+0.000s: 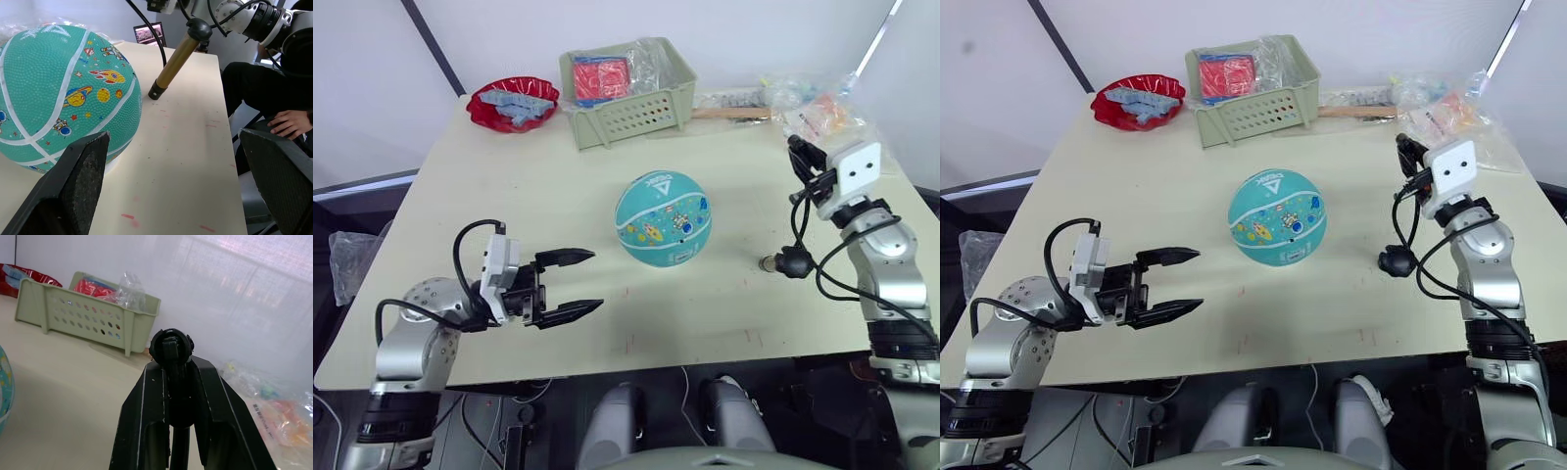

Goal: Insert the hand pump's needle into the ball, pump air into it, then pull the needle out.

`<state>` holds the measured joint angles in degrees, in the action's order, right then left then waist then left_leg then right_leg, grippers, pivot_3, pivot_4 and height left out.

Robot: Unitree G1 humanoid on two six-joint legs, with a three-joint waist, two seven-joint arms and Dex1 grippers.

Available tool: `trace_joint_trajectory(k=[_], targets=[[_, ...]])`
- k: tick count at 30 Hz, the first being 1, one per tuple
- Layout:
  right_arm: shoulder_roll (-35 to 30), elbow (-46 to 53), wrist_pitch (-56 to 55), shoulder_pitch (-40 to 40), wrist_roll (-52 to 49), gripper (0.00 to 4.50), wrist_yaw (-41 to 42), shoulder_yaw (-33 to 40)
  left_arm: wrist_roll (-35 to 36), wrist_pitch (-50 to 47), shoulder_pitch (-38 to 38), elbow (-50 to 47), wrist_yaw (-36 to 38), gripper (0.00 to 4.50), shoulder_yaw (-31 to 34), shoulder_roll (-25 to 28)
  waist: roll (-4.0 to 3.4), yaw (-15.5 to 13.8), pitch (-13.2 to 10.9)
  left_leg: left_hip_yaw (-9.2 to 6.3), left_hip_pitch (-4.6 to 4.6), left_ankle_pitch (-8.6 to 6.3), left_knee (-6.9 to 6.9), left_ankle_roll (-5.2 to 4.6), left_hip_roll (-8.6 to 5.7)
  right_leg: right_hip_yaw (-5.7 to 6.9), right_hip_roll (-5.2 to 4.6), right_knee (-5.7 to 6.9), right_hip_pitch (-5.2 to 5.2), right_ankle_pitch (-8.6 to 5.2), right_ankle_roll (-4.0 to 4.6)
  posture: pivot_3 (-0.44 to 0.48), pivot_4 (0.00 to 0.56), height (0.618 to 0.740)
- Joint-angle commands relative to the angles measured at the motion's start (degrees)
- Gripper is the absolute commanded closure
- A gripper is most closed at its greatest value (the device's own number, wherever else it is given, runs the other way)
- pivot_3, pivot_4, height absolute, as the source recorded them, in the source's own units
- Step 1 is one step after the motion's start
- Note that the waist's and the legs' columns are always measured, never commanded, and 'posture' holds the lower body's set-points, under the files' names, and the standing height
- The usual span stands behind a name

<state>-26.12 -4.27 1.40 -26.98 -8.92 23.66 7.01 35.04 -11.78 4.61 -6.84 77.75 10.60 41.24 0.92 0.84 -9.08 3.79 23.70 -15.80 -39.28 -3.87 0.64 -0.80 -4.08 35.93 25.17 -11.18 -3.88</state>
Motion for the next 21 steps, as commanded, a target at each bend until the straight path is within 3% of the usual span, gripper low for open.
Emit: trace_joint_trajectory(k=[1, 21], targets=[[-0.2, 3.4, 0.1, -1.2, -0.4, 4.41, -0.9, 1.5, 0.3, 1.1, 0.7, -0.2, 0.6, 0.00, 0.0, 0.1, 0.00, 0.0, 0.0, 0.00, 0.00, 0.00, 0.00, 0.00, 0.00, 0.00, 0.00, 0.00, 0.00, 0.00, 0.00, 0.000, 0.150, 0.738], [1.6, 7.9, 5.1, -1.3, -8.6, 4.41, -1.3, 5.3, -0.7, 3.1, 1.9, 2.7, 2.2, 0.00, -1.4, -0.2, -0.01, 0.0, 0.0, 0.01, 0.00, 0.00, -0.01, 0.00, 0.00, 0.01, 0.01, 0.01, 0.00, 0.01, -0.01, 0.000, 0.150, 0.738]])
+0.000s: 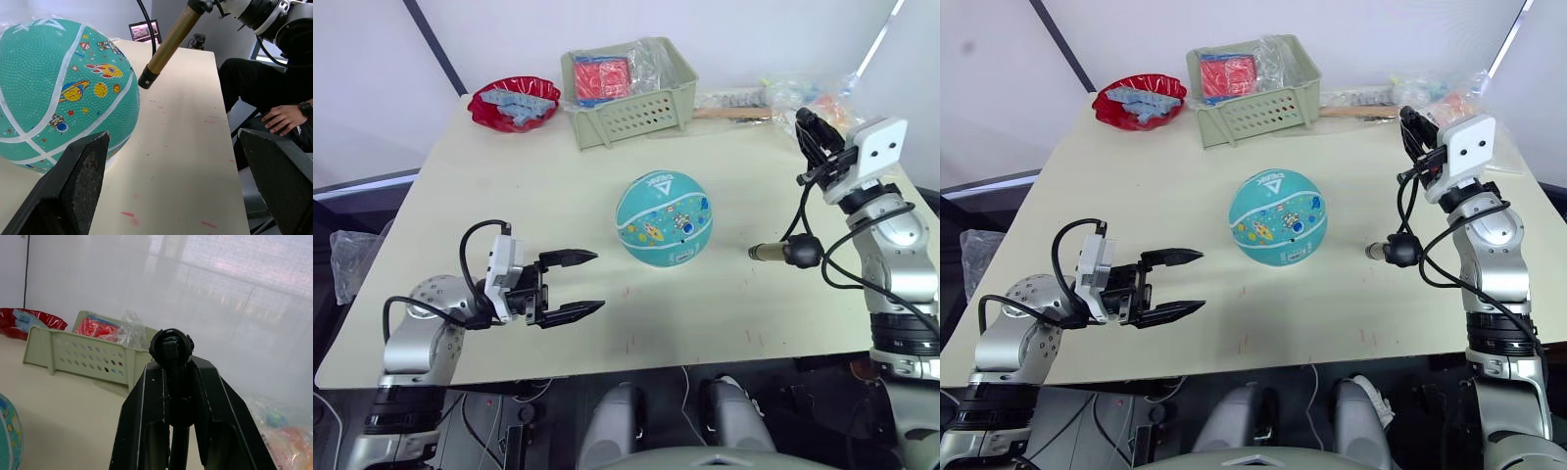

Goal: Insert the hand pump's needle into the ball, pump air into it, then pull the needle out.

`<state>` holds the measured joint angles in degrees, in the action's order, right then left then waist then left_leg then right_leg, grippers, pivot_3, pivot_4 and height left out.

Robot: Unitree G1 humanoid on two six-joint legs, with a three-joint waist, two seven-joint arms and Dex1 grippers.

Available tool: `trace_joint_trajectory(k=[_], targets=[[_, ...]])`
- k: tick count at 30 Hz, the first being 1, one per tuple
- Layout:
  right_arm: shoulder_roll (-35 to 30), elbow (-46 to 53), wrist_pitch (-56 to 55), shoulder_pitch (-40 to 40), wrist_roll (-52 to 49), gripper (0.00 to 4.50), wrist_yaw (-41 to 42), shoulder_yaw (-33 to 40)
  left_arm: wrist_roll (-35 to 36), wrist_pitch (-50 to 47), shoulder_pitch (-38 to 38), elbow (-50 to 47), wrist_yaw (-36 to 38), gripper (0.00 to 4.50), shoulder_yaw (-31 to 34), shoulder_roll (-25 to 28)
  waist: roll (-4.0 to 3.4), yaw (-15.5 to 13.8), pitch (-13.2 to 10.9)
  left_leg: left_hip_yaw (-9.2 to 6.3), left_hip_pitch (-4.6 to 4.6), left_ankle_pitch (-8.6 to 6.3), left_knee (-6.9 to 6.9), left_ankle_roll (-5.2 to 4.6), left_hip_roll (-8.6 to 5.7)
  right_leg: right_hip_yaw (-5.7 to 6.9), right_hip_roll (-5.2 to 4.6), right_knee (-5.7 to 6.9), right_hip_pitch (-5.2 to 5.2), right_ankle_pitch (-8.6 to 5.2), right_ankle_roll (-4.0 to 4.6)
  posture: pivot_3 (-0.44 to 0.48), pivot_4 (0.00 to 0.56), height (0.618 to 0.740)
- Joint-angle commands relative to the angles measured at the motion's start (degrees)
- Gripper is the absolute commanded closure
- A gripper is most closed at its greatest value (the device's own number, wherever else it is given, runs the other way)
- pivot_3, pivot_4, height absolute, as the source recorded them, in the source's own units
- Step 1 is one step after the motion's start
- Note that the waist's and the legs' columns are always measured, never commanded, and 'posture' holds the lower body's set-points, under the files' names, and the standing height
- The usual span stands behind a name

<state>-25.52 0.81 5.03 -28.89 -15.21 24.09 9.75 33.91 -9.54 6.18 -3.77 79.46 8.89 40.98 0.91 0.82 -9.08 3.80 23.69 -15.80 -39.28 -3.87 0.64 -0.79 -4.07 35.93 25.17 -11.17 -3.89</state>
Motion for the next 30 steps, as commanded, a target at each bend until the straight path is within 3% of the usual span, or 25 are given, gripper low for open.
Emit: trace_joint_trajectory(k=[1, 9, 17, 24, 30], targets=[[1.6, 3.0, 2.0, 1.2, -2.1, 4.41, -2.3, 2.2, 0.4, 0.9, 0.3, -0.4, 0.4, 0.00, 0.3, 0.0, 0.00, 0.0, 0.0, 0.00, 0.00, 0.00, 0.00, 0.00, 0.00, 0.00, 0.00, 0.00, 0.00, 0.00, 0.00, 0.000, 0.150, 0.738], [0.1, 2.7, 0.2, 1.3, 4.8, 4.41, -5.7, 1.0, 0.3, 0.9, 0.3, -0.5, 0.4, 0.00, 0.4, 0.0, -0.03, 0.0, 0.0, 0.04, -0.01, 0.00, -0.03, 0.00, 0.00, -0.04, 0.00, 0.01, 0.00, 0.00, -0.01, 0.000, 0.150, 0.738], [-5.3, 0.4, -5.3, -1.0, 11.9, 4.41, -8.9, 2.5, 0.1, 1.0, 0.8, 0.1, 0.7, 0.00, 0.0, -0.1, -0.03, 0.0, 0.0, 0.05, 0.00, 0.00, -0.03, 0.00, -0.01, -0.03, 0.01, 0.02, 0.01, 0.00, -0.01, 0.000, 0.150, 0.738], [-13.6, -2.8, -14.1, 1.1, 28.4, 4.41, -9.1, -5.8, 0.0, 1.3, 2.0, 0.8, 1.0, 0.00, -0.7, -0.4, -0.02, 0.1, 0.0, 0.10, -0.01, 0.00, -0.03, 0.00, -0.02, -0.07, 0.01, 0.01, 0.01, 0.00, -0.01, 0.000, 0.150, 0.738], [-12.2, -4.5, -17.1, 2.9, 38.1, 4.41, -13.2, -12.3, 0.2, 1.4, 1.3, 0.6, 1.3, 0.00, -0.1, -0.4, -0.03, 0.2, 0.0, 0.14, -0.02, 0.00, -0.05, 0.00, -0.01, -0.11, 0.03, 0.02, 0.02, 0.00, -0.01, 0.000, 0.150, 0.738]])
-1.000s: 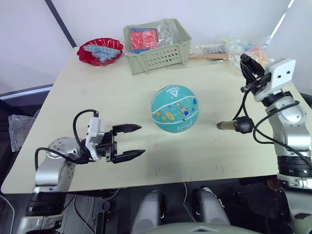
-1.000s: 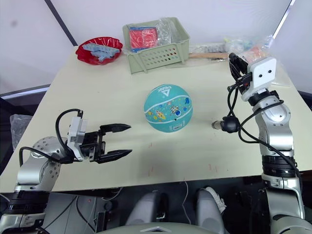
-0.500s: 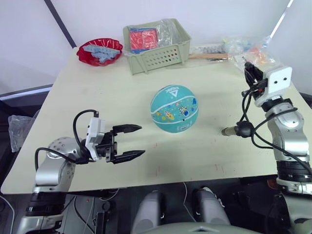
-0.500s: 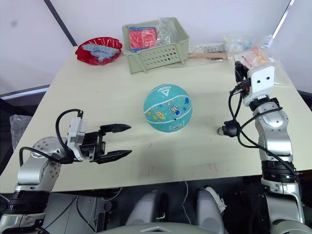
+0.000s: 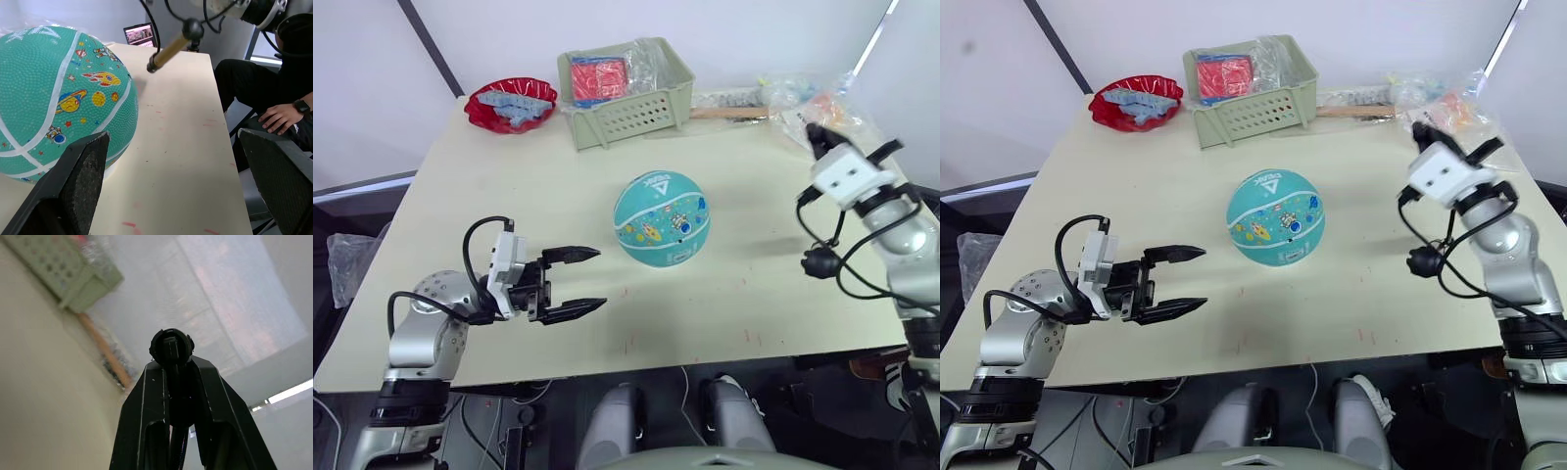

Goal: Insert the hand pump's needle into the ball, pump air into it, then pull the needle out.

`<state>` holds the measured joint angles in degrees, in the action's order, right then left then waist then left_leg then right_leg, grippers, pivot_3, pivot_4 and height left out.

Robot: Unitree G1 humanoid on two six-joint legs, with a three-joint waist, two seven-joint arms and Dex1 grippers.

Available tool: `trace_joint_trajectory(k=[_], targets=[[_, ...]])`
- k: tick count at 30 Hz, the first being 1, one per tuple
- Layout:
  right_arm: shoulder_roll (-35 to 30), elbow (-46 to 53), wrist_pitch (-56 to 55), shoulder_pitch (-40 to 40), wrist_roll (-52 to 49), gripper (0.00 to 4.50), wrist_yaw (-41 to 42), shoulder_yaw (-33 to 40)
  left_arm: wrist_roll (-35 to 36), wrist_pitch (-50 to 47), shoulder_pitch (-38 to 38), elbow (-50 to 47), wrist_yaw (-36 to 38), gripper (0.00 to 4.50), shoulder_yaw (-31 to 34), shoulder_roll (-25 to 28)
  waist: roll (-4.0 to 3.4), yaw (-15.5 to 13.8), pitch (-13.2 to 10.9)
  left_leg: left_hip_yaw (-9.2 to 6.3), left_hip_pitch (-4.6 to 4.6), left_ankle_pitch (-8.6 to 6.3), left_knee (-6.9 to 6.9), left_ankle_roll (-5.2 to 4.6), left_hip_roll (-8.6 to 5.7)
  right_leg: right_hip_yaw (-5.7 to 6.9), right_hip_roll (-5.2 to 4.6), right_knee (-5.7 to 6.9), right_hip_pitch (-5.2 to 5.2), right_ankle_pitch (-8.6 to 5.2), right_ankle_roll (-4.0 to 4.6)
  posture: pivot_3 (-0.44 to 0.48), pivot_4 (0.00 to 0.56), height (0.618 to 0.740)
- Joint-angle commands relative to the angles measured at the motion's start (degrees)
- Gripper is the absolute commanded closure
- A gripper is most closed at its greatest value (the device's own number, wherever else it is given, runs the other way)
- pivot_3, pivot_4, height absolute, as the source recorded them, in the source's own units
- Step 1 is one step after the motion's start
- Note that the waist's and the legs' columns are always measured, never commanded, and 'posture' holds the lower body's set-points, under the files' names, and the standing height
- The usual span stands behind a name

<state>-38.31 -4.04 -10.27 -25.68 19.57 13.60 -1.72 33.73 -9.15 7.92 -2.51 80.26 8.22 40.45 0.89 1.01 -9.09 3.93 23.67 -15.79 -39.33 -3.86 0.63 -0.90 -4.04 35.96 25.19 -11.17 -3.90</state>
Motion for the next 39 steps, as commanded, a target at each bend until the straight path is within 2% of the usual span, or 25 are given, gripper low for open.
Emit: trace_joint_trajectory(k=[1, 7, 14, 18, 27, 29, 31, 36, 37, 39], targets=[[1.3, 0.1, -1.8, -0.3, 3.6, 4.41, -3.0, -1.4, 0.4, 1.1, -0.6, -0.7, 0.5, 0.00, 0.7, 0.2, 0.00, 0.0, 0.0, 0.00, 0.01, 0.00, -0.01, 0.00, 0.00, 0.00, 0.00, 0.00, 0.00, 0.00, 0.00, 0.000, 0.150, 0.738], [6.1, -2.3, -2.3, 0.8, 0.2, 4.41, -0.1, -4.0, 0.4, 1.3, -1.3, -1.2, 0.3, 0.00, 0.9, 0.2, 0.02, 0.0, 0.0, -0.02, 0.00, 0.00, -0.03, 0.00, 0.00, 0.01, 0.00, 0.00, -0.01, 0.00, 0.00, 0.000, 0.150, 0.738], [11.7, -2.2, 3.8, 4.4, -12.9, 4.41, 8.1, -1.5, 0.4, 1.8, -2.1, -1.7, -0.4, 0.00, 1.1, 0.1, 0.02, -0.2, 0.0, -0.08, -0.01, 0.00, -0.04, 0.00, 0.00, 0.04, 0.00, -0.02, -0.08, 0.01, 0.00, 0.000, 0.150, 0.738], [11.9, 0.9, 9.0, 6.3, -19.8, 4.41, 12.6, 0.8, 0.4, 2.1, -2.0, -1.4, -0.4, 0.00, 1.3, 0.3, 0.03, -0.3, 0.0, -0.13, -0.01, 0.00, -0.07, 0.00, 0.00, 0.07, -0.01, -0.01, -0.10, 0.01, 0.00, 0.000, 0.150, 0.738], [9.9, 9.2, 19.6, 10.7, -26.5, 4.41, 19.2, 2.1, 0.2, 2.5, -1.0, 0.0, 0.1, 0.00, 1.0, 0.3, 0.02, -0.3, 0.0, -0.19, -0.03, 0.00, -0.09, -0.01, 0.00, 0.14, 0.00, 0.02, -0.12, 0.02, 0.01, 0.000, 0.150, 0.738], [9.1, 10.9, 21.7, 11.3, -27.8, 3.39, 20.2, 2.7, 0.2, 2.7, -0.9, 0.2, 0.1, 0.00, 0.9, 0.3, 0.02, -0.3, 0.0, -0.20, -0.03, 0.00, -0.09, -0.01, 0.00, 0.15, 0.00, 0.02, -0.13, 0.02, 0.02, 0.000, 0.150, 0.738], [8.1, 12.3, 23.4, 11.8, -29.1, 2.62, 21.3, 3.2, 0.2, 2.8, -0.8, 0.3, 0.2, 0.00, 0.9, 0.3, 0.02, -0.3, 0.0, -0.21, -0.04, -0.01, -0.10, -0.02, 0.00, 0.15, 0.00, 0.02, -0.13, 0.02, 0.02, 0.000, 0.150, 0.738], [1.0, 21.4, 32.9, 16.4, -39.0, 0.21, 32.4, 4.8, 0.1, 3.0, -0.7, 0.9, 0.5, 0.00, 0.8, 0.4, 0.02, -0.4, 0.0, -0.24, -0.01, -0.01, -0.10, -0.03, 0.00, 0.18, 0.00, 0.00, -0.13, 0.02, 0.02, 0.000, 0.150, 0.738], [-0.8, 23.3, 34.9, 17.3, -40.6, 0.06, 34.2, 4.9, 0.0, 3.0, -0.6, 1.0, 0.6, 0.00, 0.8, 0.4, 0.02, -0.5, 0.0, -0.22, -0.01, -0.05, -0.10, -0.08, 0.00, 0.17, -0.01, 0.00, -0.13, 0.02, 0.02, 0.000, 0.150, 0.738], [-2.9, 25.6, 37.2, 18.2, -42.5, 0.06, 35.7, 5.1, 0.0, 3.1, -0.6, 1.1, 0.7, 0.00, 0.8, 0.4, 0.05, -0.4, 0.0, -0.28, -0.02, -0.15, -0.10, -0.26, 0.01, 0.22, -0.01, 0.00, -0.14, 0.02, 0.02, 0.000, 0.150, 0.738]])
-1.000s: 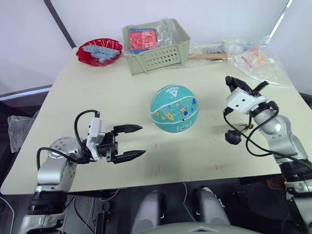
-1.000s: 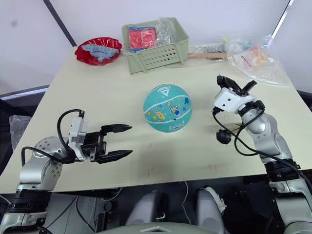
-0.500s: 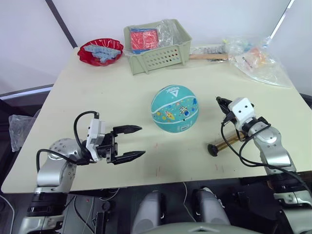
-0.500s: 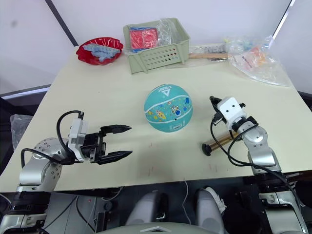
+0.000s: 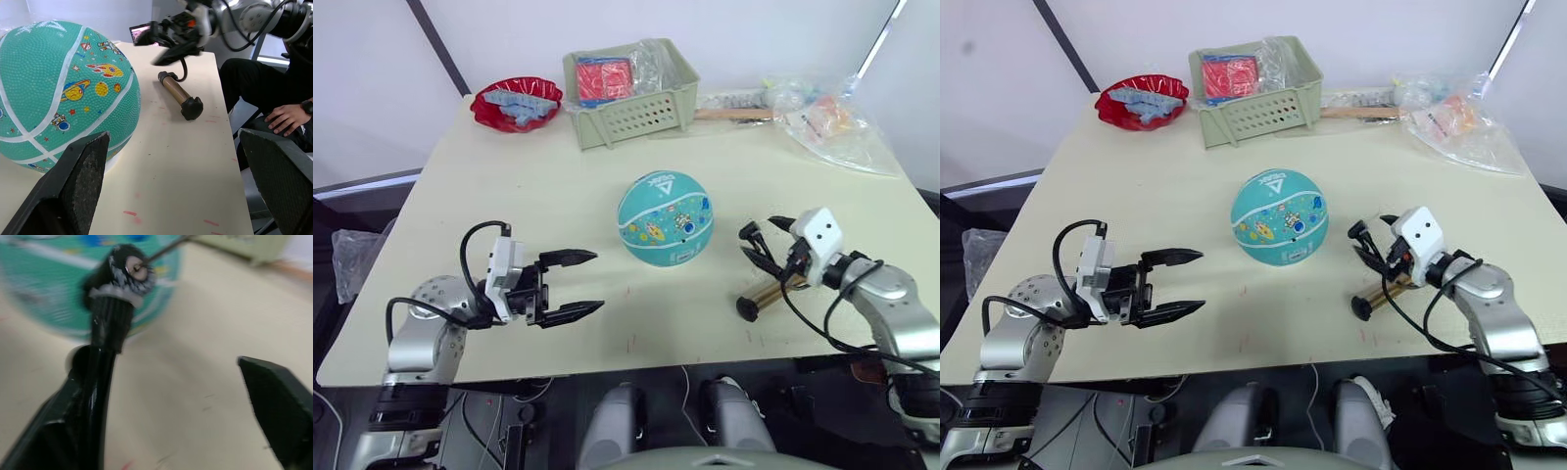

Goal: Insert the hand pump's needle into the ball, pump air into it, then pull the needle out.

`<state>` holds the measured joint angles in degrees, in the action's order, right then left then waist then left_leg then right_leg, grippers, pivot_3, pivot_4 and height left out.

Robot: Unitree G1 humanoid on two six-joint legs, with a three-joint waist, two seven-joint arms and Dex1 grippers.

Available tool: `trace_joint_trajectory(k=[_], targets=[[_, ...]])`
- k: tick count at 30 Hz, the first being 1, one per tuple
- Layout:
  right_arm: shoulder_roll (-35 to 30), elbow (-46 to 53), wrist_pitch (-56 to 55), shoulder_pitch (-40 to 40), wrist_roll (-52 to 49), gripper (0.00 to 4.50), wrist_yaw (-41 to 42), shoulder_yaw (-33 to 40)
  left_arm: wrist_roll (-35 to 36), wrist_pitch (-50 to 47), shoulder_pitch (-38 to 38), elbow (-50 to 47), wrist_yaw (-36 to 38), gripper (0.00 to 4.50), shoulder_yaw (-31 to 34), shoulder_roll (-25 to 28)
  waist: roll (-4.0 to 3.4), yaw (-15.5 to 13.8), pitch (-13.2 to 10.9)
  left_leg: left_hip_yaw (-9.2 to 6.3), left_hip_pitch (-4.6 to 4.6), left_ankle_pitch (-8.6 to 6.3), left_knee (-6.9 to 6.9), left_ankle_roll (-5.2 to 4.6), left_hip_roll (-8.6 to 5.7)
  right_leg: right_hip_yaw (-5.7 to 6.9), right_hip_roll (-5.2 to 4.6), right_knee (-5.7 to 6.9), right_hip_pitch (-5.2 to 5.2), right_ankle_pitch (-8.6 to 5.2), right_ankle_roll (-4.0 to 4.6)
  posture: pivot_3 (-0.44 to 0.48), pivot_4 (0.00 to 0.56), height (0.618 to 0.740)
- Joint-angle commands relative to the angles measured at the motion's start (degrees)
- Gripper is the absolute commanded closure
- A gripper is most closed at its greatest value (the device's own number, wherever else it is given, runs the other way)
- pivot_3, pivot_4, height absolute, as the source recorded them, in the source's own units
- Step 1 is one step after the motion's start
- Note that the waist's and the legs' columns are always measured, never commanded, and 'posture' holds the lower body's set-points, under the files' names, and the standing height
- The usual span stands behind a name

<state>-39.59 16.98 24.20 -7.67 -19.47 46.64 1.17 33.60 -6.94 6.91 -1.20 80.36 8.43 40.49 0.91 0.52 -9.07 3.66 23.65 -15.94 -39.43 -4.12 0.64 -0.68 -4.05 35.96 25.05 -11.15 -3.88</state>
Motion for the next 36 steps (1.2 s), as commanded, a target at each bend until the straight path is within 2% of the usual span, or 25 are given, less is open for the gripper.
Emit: trace_joint_trajectory(k=[1, 10, 16, 26, 30, 36], targets=[[-2.7, 5.7, 3.7, 0.6, -4.3, 0.06, 3.1, 2.5, 0.1, 0.8, 0.5, -0.2, 0.7, 0.00, 0.5, 0.4, 0.02, 0.2, 0.0, 0.00, -0.01, 0.00, -0.01, 0.00, 0.00, 0.00, 0.00, 0.00, 0.00, 0.00, 0.00, 0.000, 0.150, 0.738], [-9.8, 9.4, 6.0, 4.6, -7.3, 0.06, 8.0, 5.6, -0.1, 0.7, 0.9, 0.3, 0.9, 0.00, 0.5, 0.4, 0.05, -0.1, 0.0, -0.03, -0.03, 0.00, -0.10, 0.00, 0.02, 0.01, 0.01, 0.01, -0.05, 0.04, 0.05, 0.000, 0.150, 0.738], [-3.9, 6.7, -3.0, 9.2, -4.6, 0.06, 3.1, 10.0, -0.1, 0.9, 0.5, 0.6, 0.6, 0.00, 1.3, 0.5, 0.08, -0.2, 0.0, -0.05, -0.02, 0.01, -0.10, 0.00, 0.02, 0.04, 0.03, 0.00, -0.06, 0.05, 0.04, 0.000, 0.150, 0.738], [4.5, 1.1, -17.5, 19.3, -3.5, 0.06, 1.4, 16.6, 0.2, 1.4, -1.8, 0.9, -0.8, 0.00, 4.0, 0.9, 0.08, -0.2, 0.0, -0.05, -0.31, 0.00, -0.11, 0.00, 0.03, 0.04, 0.03, 0.00, -0.38, 0.02, 0.06, 0.000, 0.150, 0.738], [6.1, -4.8, -23.9, 22.4, -6.3, 0.06, 5.0, 20.5, -0.6, 3.0, -4.2, 2.1, -1.5, 0.00, 6.8, 1.5, 0.08, -0.1, 0.0, 0.06, -0.67, -0.01, -0.09, -0.01, 0.03, -0.08, 0.01, 0.00, -0.69, -0.09, 0.24, 0.000, 0.150, 0.738], [5.7, -12.1, -26.9, 23.6, -9.7, 0.06, 9.6, 24.3, -1.0, 4.7, -7.8, 3.8, -4.5, 0.00, 10.9, 1.3, 0.07, 0.0, 0.0, 0.05, -0.90, -0.03, -0.02, -0.01, 0.13, -0.07, 0.01, -0.06, -0.85, -0.10, 0.26, 0.000, 0.150, 0.738]])
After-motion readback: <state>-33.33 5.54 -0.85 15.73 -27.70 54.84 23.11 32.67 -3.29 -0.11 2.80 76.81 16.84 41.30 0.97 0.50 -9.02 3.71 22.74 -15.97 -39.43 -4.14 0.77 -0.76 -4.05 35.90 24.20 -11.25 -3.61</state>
